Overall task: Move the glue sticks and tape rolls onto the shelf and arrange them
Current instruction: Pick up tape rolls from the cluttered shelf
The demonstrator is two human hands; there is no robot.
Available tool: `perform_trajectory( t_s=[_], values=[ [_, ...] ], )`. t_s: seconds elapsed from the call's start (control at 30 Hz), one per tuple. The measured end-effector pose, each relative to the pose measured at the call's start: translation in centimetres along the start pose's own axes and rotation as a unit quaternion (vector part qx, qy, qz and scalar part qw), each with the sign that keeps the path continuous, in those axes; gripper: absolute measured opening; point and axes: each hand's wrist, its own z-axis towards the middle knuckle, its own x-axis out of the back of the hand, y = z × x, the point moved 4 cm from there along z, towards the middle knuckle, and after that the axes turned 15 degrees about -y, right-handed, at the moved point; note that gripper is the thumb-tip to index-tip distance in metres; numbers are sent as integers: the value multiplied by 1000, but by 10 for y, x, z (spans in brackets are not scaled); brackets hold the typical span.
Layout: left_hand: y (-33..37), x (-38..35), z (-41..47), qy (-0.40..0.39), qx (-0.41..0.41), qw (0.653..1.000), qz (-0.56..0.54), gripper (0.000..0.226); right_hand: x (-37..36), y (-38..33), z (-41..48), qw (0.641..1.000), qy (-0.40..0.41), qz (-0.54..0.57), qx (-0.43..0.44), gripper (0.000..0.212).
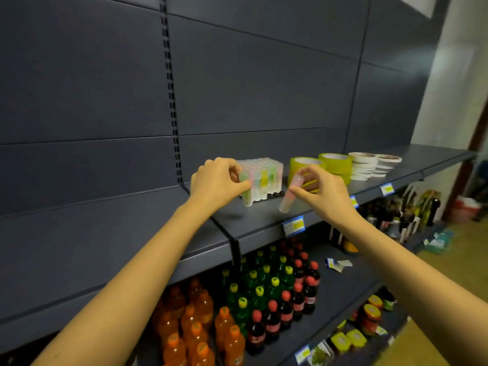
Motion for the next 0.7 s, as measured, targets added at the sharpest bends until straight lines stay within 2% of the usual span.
perform_trajectory(
  t_s=[0.13, 0.33, 0.7],
  values=[
    [18, -29, 29, -13, -16, 1000, 19, 9, 16, 30, 8, 1000, 0, 1, -4, 24],
    [23, -64, 72, -18, -20, 997, 66, 18, 20, 66, 42, 1000, -11, 5, 23, 18],
    [20, -97, 113, 24, 35, 991, 130, 21, 6, 109, 105, 991, -71, 38, 104, 21]
  ],
)
